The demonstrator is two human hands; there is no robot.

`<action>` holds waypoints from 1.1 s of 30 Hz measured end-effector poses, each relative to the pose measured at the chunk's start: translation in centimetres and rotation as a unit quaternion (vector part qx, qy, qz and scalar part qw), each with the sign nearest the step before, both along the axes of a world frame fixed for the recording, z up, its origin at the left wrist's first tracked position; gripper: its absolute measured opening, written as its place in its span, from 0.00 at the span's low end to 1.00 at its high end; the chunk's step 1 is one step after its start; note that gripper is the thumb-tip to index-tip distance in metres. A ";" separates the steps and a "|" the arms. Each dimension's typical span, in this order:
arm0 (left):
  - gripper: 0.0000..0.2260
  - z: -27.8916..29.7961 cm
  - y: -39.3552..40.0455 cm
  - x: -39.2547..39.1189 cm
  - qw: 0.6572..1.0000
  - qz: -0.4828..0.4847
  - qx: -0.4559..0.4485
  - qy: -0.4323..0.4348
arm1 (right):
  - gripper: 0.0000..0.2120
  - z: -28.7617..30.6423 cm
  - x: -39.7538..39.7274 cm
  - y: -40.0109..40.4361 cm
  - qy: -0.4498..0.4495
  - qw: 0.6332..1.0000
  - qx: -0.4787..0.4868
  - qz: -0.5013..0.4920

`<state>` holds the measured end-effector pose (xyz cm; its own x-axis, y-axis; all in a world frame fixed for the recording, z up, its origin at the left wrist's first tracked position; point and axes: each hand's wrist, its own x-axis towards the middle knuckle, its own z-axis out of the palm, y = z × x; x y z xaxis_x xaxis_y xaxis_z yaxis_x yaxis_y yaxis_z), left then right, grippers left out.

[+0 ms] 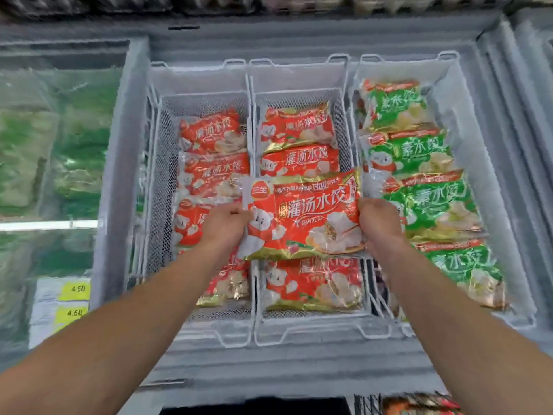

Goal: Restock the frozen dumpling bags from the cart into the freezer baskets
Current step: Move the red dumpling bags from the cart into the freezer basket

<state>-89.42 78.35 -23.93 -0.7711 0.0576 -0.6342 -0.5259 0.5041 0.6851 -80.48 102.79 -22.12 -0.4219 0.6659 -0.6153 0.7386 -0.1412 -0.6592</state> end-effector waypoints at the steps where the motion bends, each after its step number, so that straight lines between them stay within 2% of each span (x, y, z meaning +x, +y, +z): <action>1: 0.12 -0.2 1.0 -1.0 1.000 0.004 -0.007 -0.001 | 0.15 -0.7 -1.3 0.9 -0.007 1.000 0.001 0.005; 4: 0.10 -1.5 4.6 -4.7 0.999 0.025 -0.029 -0.009 | 0.15 -2.7 -6.1 3.9 -0.013 1.000 0.014 0.024; 8: 0.12 -3.3 7.5 -8.6 0.997 0.032 -0.070 0.001 | 0.14 -5.5 -10.9 6.7 -0.026 0.997 0.049 0.051; 11: 0.10 -4.8 9.6 -11.2 0.995 0.028 -0.099 0.000 | 0.15 -8.2 -14.2 8.5 -0.043 0.997 0.040 0.044; 14: 0.05 -6.0 11.1 -13.2 0.992 0.010 -0.123 -0.002 | 0.14 -10.0 -16.4 9.5 -0.056 0.995 0.026 0.079; 15: 0.09 -6.3 11.3 -13.6 0.991 -0.002 -0.133 -0.001 | 0.12 -10.2 -16.6 9.6 -0.061 0.991 0.037 0.113; 17: 0.20 -6.7 11.3 -13.8 0.988 -0.034 -0.153 0.012 | 0.12 -10.5 -16.3 9.2 -0.060 0.977 0.066 0.195; 19: 0.24 -6.5 10.9 -13.3 0.987 -0.061 -0.149 0.029 | 0.14 -10.0 -15.4 8.3 -0.057 0.965 0.080 0.244; 21: 0.24 -6.0 10.1 -12.3 0.988 -0.074 -0.131 0.030 | 0.14 -9.4 -14.1 7.3 -0.063 0.958 0.076 0.270; 25: 0.24 -4.0 8.0 -10.1 0.987 -0.104 -0.111 0.045 | 0.22 -6.6 -11.1 4.9 -0.080 0.952 0.061 0.289; 29: 0.24 -1.1 5.3 -6.6 0.986 -0.129 -0.084 0.064 | 0.22 -2.4 -7.6 1.2 -0.062 0.950 0.083 0.295; 33: 0.22 1.9 1.7 -1.5 0.974 -0.196 -0.067 0.090 | 0.20 1.0 -2.0 -3.4 -0.038 0.953 0.110 0.278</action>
<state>-90.91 80.08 -22.07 -0.8064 0.2960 -0.5120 -0.1523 0.7326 0.6634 -82.51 99.43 -21.10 -0.7069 0.4690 -0.5295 0.7060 0.4219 -0.5688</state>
